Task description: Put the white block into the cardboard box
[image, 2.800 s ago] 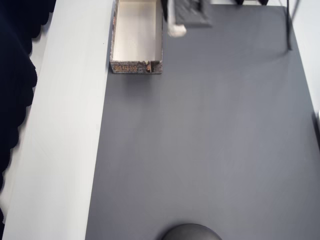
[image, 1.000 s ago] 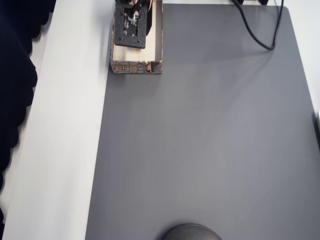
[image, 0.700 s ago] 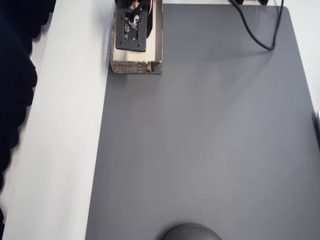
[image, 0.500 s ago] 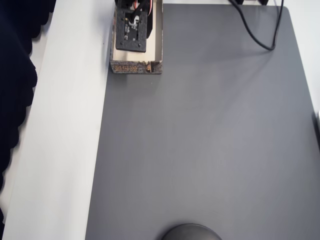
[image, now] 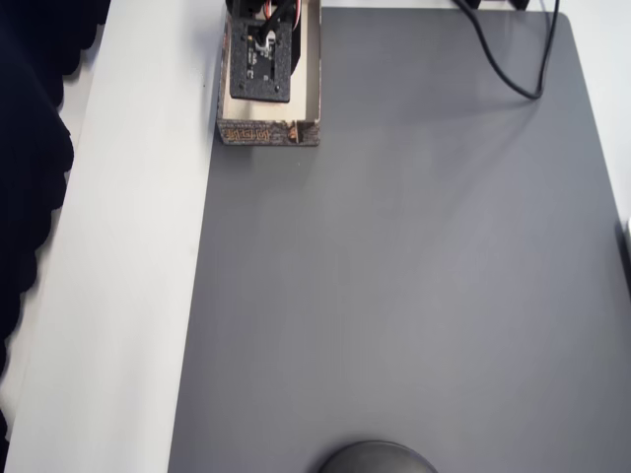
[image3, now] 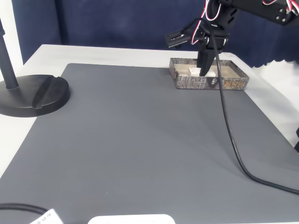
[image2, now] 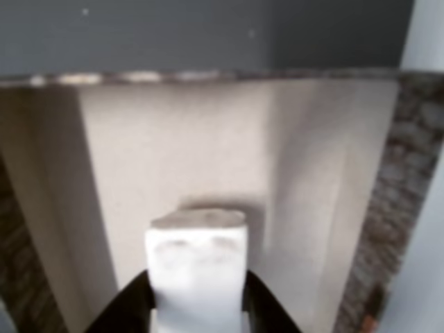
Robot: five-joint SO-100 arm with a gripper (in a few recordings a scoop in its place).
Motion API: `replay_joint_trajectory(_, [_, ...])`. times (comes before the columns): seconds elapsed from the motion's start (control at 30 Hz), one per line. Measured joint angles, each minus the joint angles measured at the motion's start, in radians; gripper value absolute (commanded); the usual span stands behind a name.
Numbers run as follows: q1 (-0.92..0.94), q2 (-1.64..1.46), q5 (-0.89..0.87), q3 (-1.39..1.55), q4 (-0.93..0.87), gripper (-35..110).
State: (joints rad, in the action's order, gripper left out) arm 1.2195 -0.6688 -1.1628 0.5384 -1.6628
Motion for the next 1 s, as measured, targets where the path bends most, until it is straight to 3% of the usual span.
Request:
replay_joint_trajectory(0.3, [-0.003,0.000,-0.031,-0.009,0.029,36])
replay_joint_trajectory(0.53, [-0.003,0.000,-0.061,-0.028,0.060,38])
replay_joint_trajectory(0.87, [-0.026,-0.173,-0.063,0.040,0.060,33])
replay_joint_trajectory(1.0, [-0.040,-0.319,-0.038,0.141,0.058,21])
